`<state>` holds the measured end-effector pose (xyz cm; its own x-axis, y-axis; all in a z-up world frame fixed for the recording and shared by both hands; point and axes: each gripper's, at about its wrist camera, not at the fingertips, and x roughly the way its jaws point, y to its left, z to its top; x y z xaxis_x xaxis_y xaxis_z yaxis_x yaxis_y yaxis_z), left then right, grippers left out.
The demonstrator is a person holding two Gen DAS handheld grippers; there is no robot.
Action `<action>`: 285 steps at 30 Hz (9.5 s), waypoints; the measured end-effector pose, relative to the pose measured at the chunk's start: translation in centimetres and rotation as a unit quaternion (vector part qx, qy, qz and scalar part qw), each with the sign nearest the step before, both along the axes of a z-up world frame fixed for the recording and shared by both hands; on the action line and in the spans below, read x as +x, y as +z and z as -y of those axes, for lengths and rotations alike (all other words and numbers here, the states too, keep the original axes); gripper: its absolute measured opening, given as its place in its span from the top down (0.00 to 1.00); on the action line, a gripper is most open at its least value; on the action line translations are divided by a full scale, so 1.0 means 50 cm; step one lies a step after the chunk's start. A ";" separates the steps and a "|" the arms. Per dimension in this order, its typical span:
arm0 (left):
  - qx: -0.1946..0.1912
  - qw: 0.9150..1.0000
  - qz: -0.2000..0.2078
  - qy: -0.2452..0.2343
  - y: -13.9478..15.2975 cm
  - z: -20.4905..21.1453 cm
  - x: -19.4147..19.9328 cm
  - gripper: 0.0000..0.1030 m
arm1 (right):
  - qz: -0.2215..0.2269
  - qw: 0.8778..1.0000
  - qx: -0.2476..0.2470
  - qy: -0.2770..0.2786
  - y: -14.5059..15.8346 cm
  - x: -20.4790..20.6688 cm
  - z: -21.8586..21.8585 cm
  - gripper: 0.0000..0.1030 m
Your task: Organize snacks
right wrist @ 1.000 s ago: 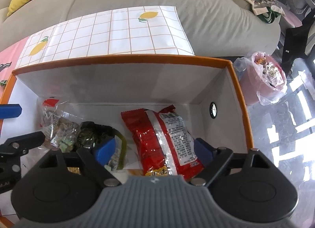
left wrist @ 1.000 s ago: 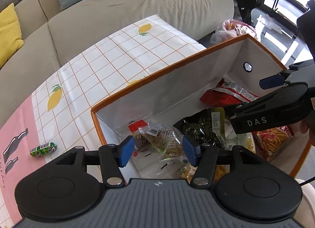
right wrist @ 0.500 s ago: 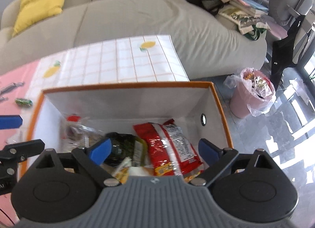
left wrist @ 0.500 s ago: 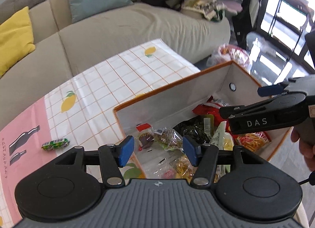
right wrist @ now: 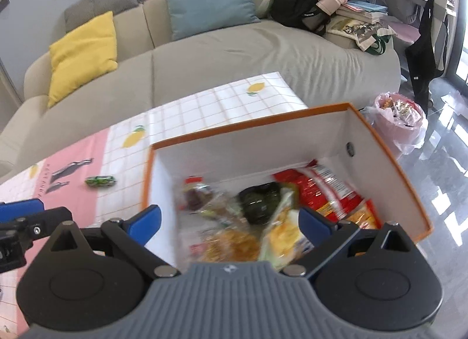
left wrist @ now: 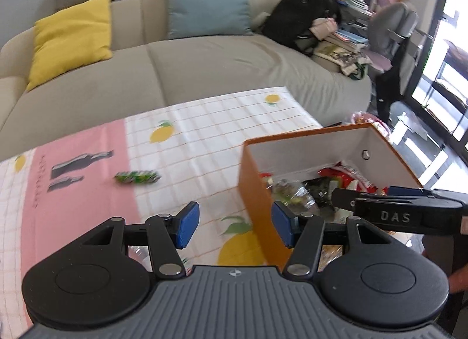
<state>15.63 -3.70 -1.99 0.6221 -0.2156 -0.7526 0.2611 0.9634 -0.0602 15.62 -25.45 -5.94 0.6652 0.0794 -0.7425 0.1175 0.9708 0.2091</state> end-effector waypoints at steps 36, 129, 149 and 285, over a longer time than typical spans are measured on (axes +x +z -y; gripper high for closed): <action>-0.026 0.974 -0.129 0.183 -0.229 -0.347 -0.043 0.35 | 0.019 0.972 -0.102 0.211 -0.138 0.021 -0.421 0.05; 0.027 0.982 -0.186 0.034 -0.302 -0.246 0.226 0.70 | -0.070 0.978 -0.064 0.187 -0.266 0.209 -0.398 0.52; -0.009 0.987 -0.141 0.081 -0.304 -0.230 0.202 0.75 | -0.048 0.975 -0.097 0.196 -0.273 0.176 -0.405 0.53; 0.038 0.985 0.159 -0.059 0.222 0.108 -0.200 0.29 | 0.121 0.987 -0.054 0.094 0.265 -0.244 0.053 0.07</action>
<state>5.62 -9.12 9.13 0.8036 -0.2511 -0.5396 0.3649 0.9241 0.1133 3.44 -28.10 7.33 0.8051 0.1487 -0.5742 -0.1086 0.9886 0.1038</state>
